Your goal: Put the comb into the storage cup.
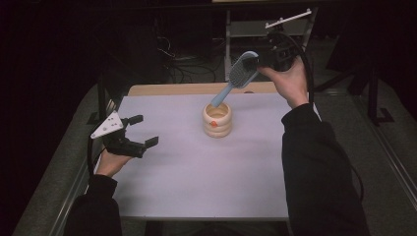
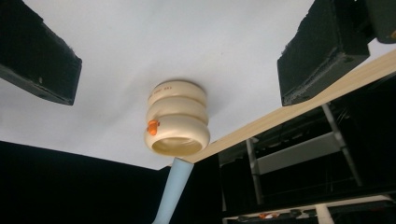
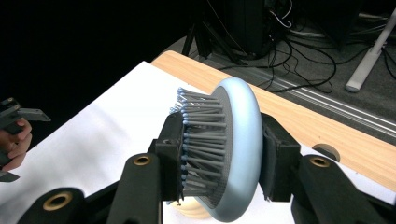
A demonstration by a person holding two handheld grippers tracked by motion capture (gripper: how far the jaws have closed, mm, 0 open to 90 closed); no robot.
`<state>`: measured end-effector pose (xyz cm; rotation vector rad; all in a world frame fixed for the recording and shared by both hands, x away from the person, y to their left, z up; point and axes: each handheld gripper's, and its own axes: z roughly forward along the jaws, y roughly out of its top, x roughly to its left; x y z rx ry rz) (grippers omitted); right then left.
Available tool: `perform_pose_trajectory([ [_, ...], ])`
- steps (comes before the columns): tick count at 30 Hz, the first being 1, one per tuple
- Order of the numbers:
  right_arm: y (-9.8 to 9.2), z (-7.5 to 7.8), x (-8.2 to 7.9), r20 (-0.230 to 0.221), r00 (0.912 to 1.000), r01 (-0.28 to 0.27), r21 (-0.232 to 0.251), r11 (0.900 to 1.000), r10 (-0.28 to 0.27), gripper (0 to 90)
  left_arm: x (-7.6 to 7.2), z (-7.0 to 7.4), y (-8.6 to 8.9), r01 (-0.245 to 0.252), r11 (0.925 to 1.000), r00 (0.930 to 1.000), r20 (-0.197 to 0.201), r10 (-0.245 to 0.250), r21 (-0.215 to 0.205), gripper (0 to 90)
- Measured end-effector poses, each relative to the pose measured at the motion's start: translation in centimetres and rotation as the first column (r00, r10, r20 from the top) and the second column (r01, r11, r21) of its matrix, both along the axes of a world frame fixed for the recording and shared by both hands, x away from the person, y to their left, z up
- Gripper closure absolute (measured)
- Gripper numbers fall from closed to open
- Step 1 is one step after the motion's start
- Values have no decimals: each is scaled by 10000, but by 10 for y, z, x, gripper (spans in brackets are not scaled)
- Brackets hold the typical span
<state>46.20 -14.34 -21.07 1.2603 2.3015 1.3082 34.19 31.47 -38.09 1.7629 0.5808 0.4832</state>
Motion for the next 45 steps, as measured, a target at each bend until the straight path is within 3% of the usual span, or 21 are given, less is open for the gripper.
perform_pose_trajectory([
  [11, -1, -15, 5, -282, 9996, -13, 170, 9999, 18, 575, -4, -9, 12, -384, 9991, 9992, -92, 382, -166, 0],
  [21, 1, -28, 8, -402, 9992, 38, -33, 10000, -39, 574, -8, -18, 22, -554, 9977, 9982, -229, 546, -383, 0],
  [27, 6, -37, 11, -532, 9986, -26, -201, 9998, 15, 574, -11, -25, 28, -765, 9939, 9967, -329, 741, -794, 0],
  [45, 18, -69, 19, -852, 9964, -29, -426, 9991, -7, 573, -14, -43, 36, -1111, 9927, 9919, -678, 1077, -473, 0],
])
